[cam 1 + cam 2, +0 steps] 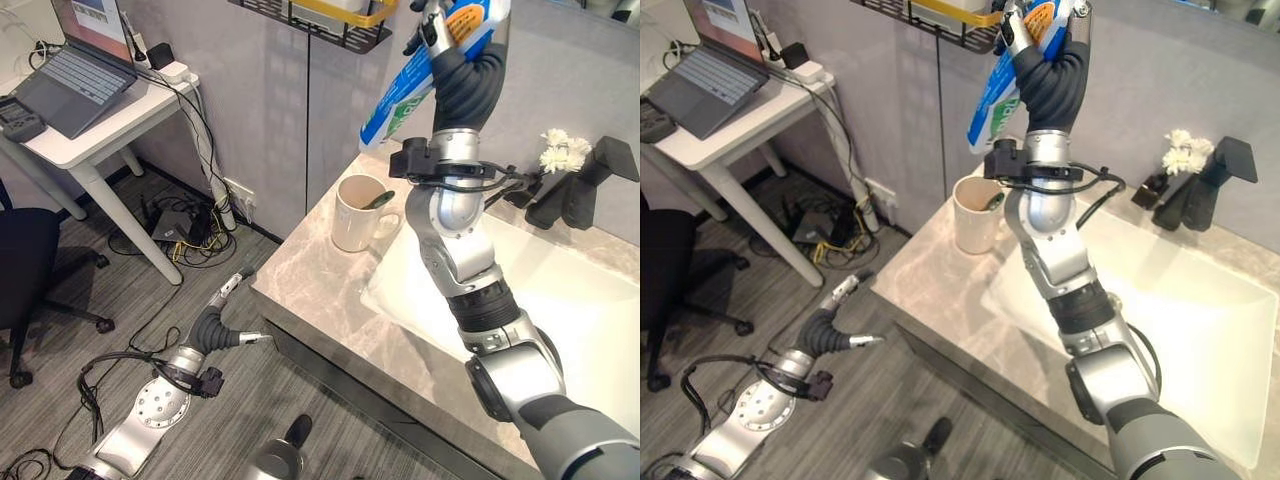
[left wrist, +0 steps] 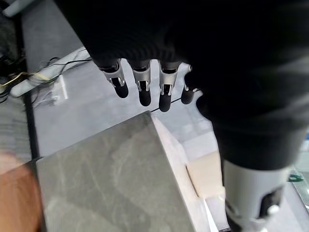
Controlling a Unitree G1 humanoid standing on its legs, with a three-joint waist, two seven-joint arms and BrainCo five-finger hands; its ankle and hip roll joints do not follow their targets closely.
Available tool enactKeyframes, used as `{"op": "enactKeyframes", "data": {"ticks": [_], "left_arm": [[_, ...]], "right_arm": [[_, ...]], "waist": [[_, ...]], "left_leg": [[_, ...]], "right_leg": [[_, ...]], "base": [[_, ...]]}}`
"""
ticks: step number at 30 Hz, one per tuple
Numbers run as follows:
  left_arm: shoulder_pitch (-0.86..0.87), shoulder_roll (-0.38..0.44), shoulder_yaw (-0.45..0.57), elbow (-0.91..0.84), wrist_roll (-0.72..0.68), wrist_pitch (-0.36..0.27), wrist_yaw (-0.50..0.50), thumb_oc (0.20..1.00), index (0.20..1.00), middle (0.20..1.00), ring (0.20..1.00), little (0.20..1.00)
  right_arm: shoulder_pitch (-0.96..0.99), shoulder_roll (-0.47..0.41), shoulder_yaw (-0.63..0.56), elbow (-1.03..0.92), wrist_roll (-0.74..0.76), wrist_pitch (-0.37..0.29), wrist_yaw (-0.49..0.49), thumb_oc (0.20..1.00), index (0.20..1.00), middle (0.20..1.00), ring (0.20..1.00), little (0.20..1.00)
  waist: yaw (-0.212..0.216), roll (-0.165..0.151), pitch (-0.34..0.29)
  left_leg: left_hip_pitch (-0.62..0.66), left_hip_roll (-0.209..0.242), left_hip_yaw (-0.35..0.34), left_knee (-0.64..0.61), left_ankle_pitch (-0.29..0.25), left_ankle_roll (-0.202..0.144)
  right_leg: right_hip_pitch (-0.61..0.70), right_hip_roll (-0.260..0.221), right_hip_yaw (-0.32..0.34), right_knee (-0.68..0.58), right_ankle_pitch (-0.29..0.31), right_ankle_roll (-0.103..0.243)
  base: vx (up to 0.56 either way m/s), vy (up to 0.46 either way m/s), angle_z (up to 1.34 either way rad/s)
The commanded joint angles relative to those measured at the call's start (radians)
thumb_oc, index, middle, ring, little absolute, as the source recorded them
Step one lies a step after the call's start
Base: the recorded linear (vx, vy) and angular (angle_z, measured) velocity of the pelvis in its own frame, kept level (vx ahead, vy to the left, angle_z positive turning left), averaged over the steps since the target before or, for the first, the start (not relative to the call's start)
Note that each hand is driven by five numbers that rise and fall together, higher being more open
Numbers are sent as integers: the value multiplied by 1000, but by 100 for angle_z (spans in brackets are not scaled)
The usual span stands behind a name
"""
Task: Put brush and paste in cup on sink, flatten towel.
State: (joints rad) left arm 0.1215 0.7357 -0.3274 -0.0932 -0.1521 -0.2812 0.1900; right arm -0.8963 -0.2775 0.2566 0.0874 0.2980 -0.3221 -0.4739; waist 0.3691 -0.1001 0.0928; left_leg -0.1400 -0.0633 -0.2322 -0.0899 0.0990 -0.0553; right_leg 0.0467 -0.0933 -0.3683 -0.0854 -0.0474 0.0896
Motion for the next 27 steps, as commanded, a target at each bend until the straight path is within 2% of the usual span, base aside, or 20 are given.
{"op": "enactKeyframes", "data": {"ticks": [1,17,27], "left_arm": [[12,-14,15,14,-23,-23,-10,1000,1000,1000,1000,1000],[11,-11,8,18,7,-10,-16,1000,1000,1000,1000,1000],[17,-12,13,15,18,-6,-12,1000,1000,1000,1000,1000]], "right_arm": [[13,-48,-16,-80,-53,-24,15,200,200,200,200,200],[23,-30,20,-38,16,-24,54,200,200,200,200,200],[23,-18,47,-37,32,-20,69,200,200,200,200,200]], "waist": [[-1,-20,-48],[-19,-19,-34],[-14,-33,-23]], "left_leg": [[19,17,63,3,-25,2],[18,28,83,3,-30,4],[13,29,80,3,-30,4]], "right_leg": [[-35,-81,53,-2,172,65],[-52,-79,74,-2,178,66],[-60,-76,74,-2,183,66]], "base": [[0,0,0],[-3,1,-2],[0,0,0]]}}
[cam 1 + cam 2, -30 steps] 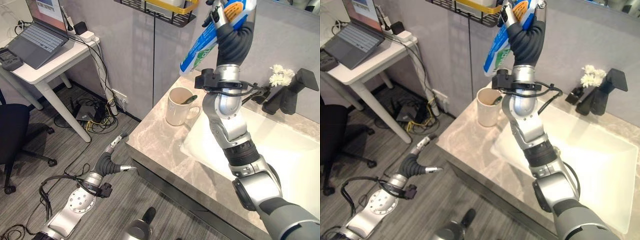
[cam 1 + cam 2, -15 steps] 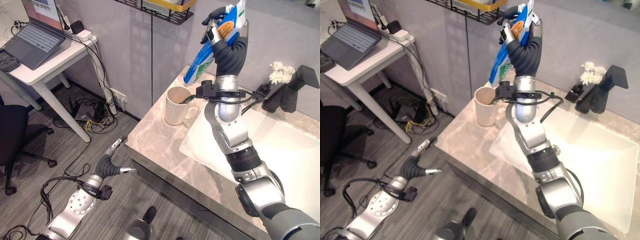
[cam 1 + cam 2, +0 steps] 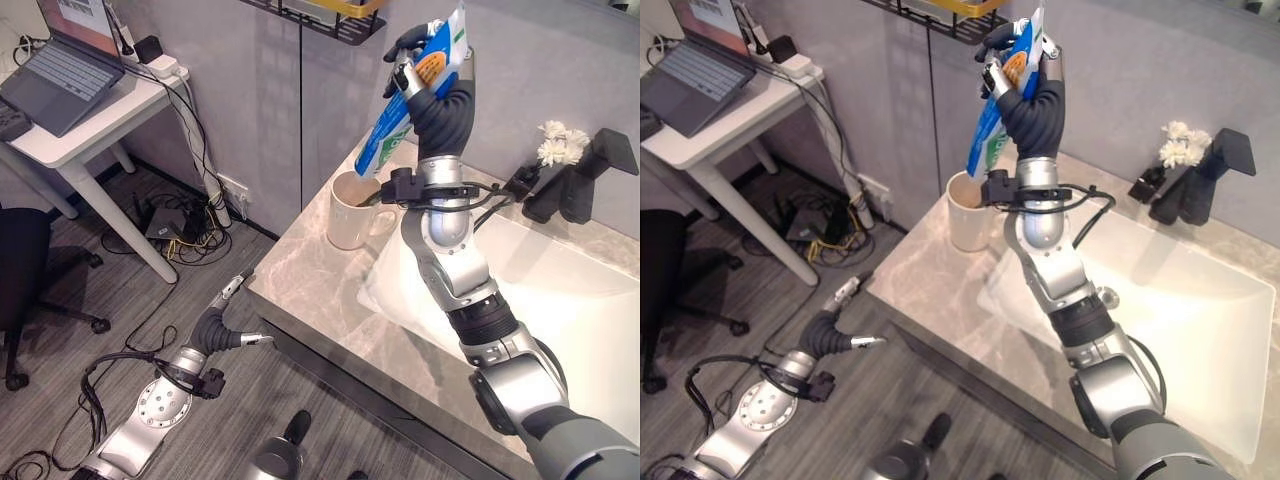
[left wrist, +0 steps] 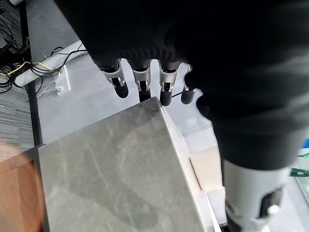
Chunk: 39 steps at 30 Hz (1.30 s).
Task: Put brush and paste in cup on sink, flatten towel.
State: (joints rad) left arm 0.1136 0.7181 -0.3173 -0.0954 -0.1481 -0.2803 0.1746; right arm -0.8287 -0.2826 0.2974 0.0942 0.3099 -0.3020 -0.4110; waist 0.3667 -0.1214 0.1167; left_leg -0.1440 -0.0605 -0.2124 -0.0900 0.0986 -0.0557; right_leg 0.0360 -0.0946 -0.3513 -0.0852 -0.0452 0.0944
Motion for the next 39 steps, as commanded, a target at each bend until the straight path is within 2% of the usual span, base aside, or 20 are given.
{"op": "enactKeyframes", "data": {"ticks": [1,12,39], "left_arm": [[27,6,4,16,12,-6,3,1000,1000,1000,1000,1000],[21,4,5,24,17,-4,2,1000,1000,1000,1000,1000],[13,-6,-4,31,33,-4,6,1000,1000,1000,1000,1000]], "right_arm": [[-43,-12,7,-42,20,-38,6,200,200,200,200,200],[-55,-23,17,-35,10,-31,10,200,200,200,200,200],[-33,2,52,21,22,-20,33,200,200,200,200,200]], "waist": [[-11,-15,-46],[-15,-32,-41],[-25,-46,-20]], "left_leg": [[16,26,59,3,-29,4],[12,28,66,3,-31,6],[2,35,82,3,-29,6]], "right_leg": [[-50,-75,56,-2,181,61],[-59,-74,63,-2,188,63],[-78,-68,77,-2,198,63]], "base": [[0,0,0],[0,0,0],[-7,1,-2]]}}
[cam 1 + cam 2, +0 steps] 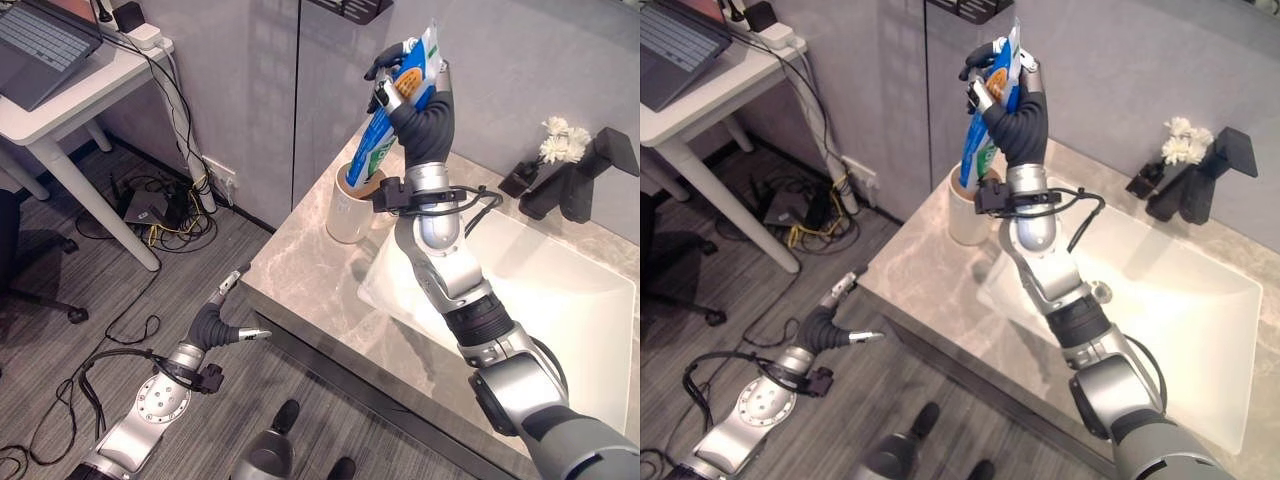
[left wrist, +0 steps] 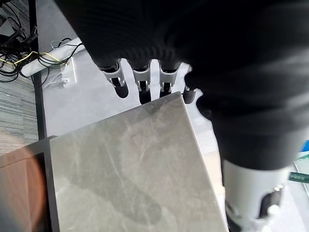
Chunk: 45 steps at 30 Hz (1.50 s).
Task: Put brush and paste in cup on sink, flatten towel.
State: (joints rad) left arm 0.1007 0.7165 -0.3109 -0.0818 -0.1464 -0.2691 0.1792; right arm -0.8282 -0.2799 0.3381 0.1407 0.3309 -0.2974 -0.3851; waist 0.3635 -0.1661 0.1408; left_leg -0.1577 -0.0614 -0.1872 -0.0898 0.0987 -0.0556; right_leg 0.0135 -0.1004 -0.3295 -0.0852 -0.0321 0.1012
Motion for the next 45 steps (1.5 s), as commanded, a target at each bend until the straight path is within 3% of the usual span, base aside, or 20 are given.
{"op": "enactKeyframes", "data": {"ticks": [1,11,12,28,33,37,40,45], "left_arm": [[26,-4,-10,17,31,-15,2,1000,1000,1000,1000,1000],[24,-10,-16,25,31,-14,11,1000,1000,1000,1000,1000],[24,-10,-16,25,31,-14,12,1000,1000,1000,1000,1000],[10,-28,-32,44,29,-12,11,1000,1000,1000,1000,1000],[-10,-18,-29,29,25,-21,9,1000,1000,1000,1000,1000],[-10,-7,75,-86,-18,-46,28,1000,1000,1000,1000,1000],[9,-5,125,-138,-44,-53,19,1000,1000,1000,1000,1000],[64,-18,265,-227,-69,-79,-8,1000,1000,1000,1000,1000]], "right_arm": [[-33,-1,11,-25,1,-25,7,200,200,200,200,200],[-24,14,19,-4,14,-27,9,200,200,200,200,200],[-25,15,19,-4,13,-28,6,1000,1000,1000,1000,1000],[-13,21,9,-46,8,-33,3,1000,1000,1000,1000,1000],[-17,0,-51,-156,-69,-42,-48,1000,1000,1000,1000,1000],[59,-92,-195,-367,-286,-35,-131,1000,1000,1000,1000,1000],[135,-126,-267,-443,-351,-34,-146,1000,1000,1000,1000,1000],[449,-232,-496,-533,-424,-53,-127,1000,1000,1000,1000,1000]], "waist": [[-22,-1,-44],[-22,-8,-42],[-22,-8,-42],[-33,6,-47],[-35,21,-59],[-75,42,-84],[-96,51,-92],[-186,73,-108]], "left_leg": [[16,36,56,3,-29,6],[17,38,60,3,-30,6],[18,38,62,3,-31,7],[27,43,71,3,-35,7],[38,45,78,3,-40,4],[56,52,104,3,-48,3],[65,56,120,3,-53,4],[85,64,177,3,-55,6]], "right_leg": [[-56,-63,55,-2,185,56],[-57,-60,58,-2,188,55],[-57,-60,60,-2,189,54],[-58,-58,71,-2,190,54],[-49,-59,73,-2,188,54],[-46,-57,92,-2,186,55],[-48,-54,107,-2,186,56],[-66,-49,158,-2,200,59]], "base": [[0,0,0],[0,0,0],[0,0,0],[-2,-1,-1],[0,0,0],[12,8,-5],[12,14,-15],[5,38,-35]]}}
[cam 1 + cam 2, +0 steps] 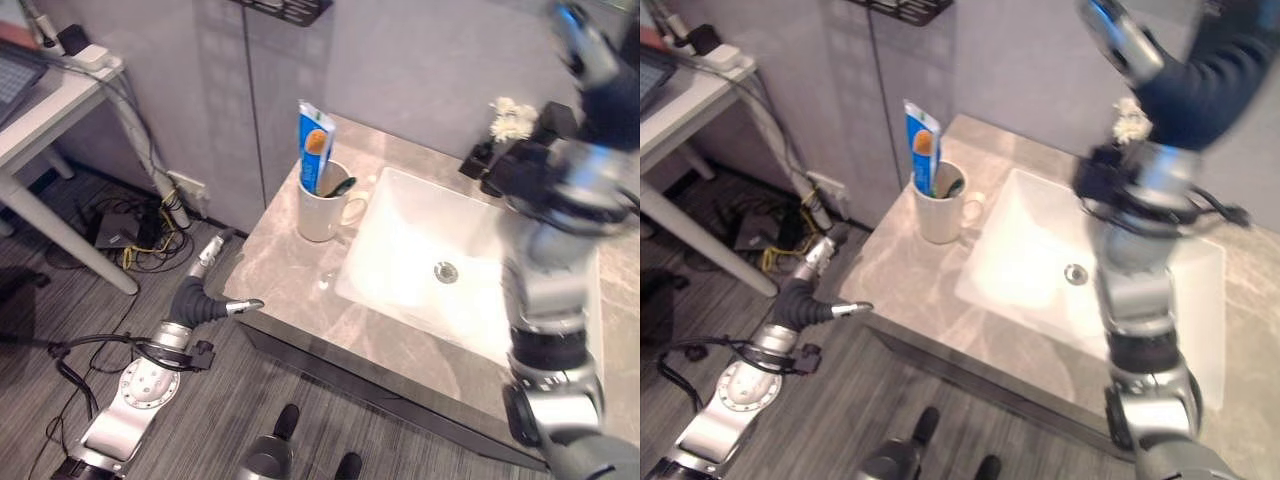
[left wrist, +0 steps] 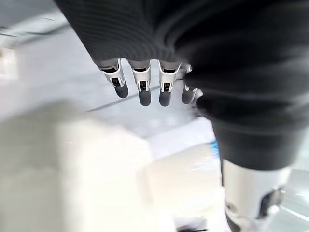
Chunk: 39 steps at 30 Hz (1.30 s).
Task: Put brush and paste in cup on sink, flatten towel.
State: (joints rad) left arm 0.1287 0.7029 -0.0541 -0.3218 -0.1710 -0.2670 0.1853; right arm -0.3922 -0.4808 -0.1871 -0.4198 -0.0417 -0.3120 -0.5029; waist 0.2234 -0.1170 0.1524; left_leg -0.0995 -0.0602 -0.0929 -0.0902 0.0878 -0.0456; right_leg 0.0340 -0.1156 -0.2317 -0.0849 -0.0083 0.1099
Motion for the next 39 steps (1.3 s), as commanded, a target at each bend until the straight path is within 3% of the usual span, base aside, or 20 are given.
{"op": "enactKeyframes", "data": {"ticks": [1,5,8,10,13,14,15,20,22,26,29,30,35,39], "left_arm": [[54,-7,32,-2,-55,-85,-31,1000,1000,1000,1000,1000],[128,-18,142,-25,-146,-96,-114,1000,1000,1000,1000,1000],[149,-21,167,-24,-170,-95,-127,1000,1000,1000,1000,1000],[174,-16,198,-29,-184,-99,-137,1000,1000,1000,1000,1000],[185,-14,198,-22,-193,-98,-129,1000,1000,1000,1000,1000],[186,-15,198,-19,-193,-99,-122,539,539,539,539,539],[182,-27,188,-8,-200,-95,-115,200,200,200,200,200],[171,-58,162,20,-215,-85,-121,200,200,200,200,200],[167,-81,150,22,-220,-76,-132,200,200,200,200,200],[155,-89,153,8,-199,-66,-130,200,200,200,200,200],[175,-125,126,38,-310,-21,-192,200,200,200,200,200],[186,-116,114,37,-372,-1,-212,200,200,200,200,200],[167,-91,92,48,-475,41,-216,200,200,200,200,200],[124,-44,86,70,-480,60,-213,200,200,200,200,200]], "right_arm": [[99,-53,-24,24,-58,-42,6,1000,1000,1000,1000,1000],[430,-83,-268,183,-72,-33,27,1000,1000,1000,1000,1000],[519,-133,-326,345,-125,12,-16,1000,1000,1000,1000,1000],[591,-147,-401,633,-118,69,-93,1000,1000,1000,1000,1000],[575,-116,-418,955,30,58,-145,1000,1000,1000,1000,1000],[551,-107,-414,1039,102,28,-144,1000,1000,1000,1000,1000],[512,-72,-413,1229,294,-18,-115,1000,1000,1000,1000,1000],[486,-44,-321,1529,481,0,9,1000,1000,1000,1000,1000],[475,9,-221,1721,507,68,113,1000,1000,1000,1000,1000],[469,99,-55,1843,439,151,218,1000,1000,1000,1000,1000],[461,181,79,1826,384,176,321,1000,1000,1000,1000,1000],[441,186,193,1764,273,171,336,1000,1000,1000,1000,1000],[388,180,320,1665,176,169,349,1000,1000,1000,1000,1000],[345,170,406,1607,113,175,362,1000,1000,1000,1000,1000]], "waist": [[-64,28,-128],[-143,45,-134],[-166,48,-134],[-188,58,-133],[-195,69,-128],[-194,74,-125],[-190,80,-120],[-176,94,-105],[-163,102,-93],[-146,109,-82],[-145,114,-73],[-144,121,-62],[-143,131,-49],[-142,146,-32]], "left_leg": [[36,68,96,3,-59,-4],[54,78,145,3,-70,-1],[57,78,154,3,-71,-1],[60,79,160,3,-77,-4],[54,77,166,3,-65,-6],[53,78,168,3,-66,-7],[48,79,169,3,-63,-9],[43,80,165,3,-70,-14],[35,82,159,3,-62,-19],[21,84,147,3,-51,-27],[15,87,135,3,-43,-32],[5,90,136,3,-33,-35],[-33,93,136,3,-15,-40],[-66,92,133,3,-4,-45]], "right_leg": [[-86,-30,74,-2,168,53],[-104,-20,132,-2,174,57],[-110,-17,145,-2,177,57],[-114,-14,157,-2,177,56],[-124,-14,163,-2,188,56],[-127,-14,166,-2,187,56],[-133,-13,168,-2,188,57],[-135,-10,164,-2,177,56],[-138,-9,153,-2,176,54],[-140,-10,135,-2,176,49],[-138,-9,116,-2,174,42],[-148,-7,115,-2,177,40],[-181,-4,110,-2,186,38],[-215,-4,109,-2,189,37]], "base": [[15,26,-29],[21,11,-56],[-24,-14,-24],[49,-22,-21],[-23,-19,-21],[-6,-22,-4],[0,0,0],[3,-3,-1],[-30,-39,0],[-17,-41,7],[-6,-49,23],[-36,-17,-1],[-32,-10,-1],[-33,2,2]]}}
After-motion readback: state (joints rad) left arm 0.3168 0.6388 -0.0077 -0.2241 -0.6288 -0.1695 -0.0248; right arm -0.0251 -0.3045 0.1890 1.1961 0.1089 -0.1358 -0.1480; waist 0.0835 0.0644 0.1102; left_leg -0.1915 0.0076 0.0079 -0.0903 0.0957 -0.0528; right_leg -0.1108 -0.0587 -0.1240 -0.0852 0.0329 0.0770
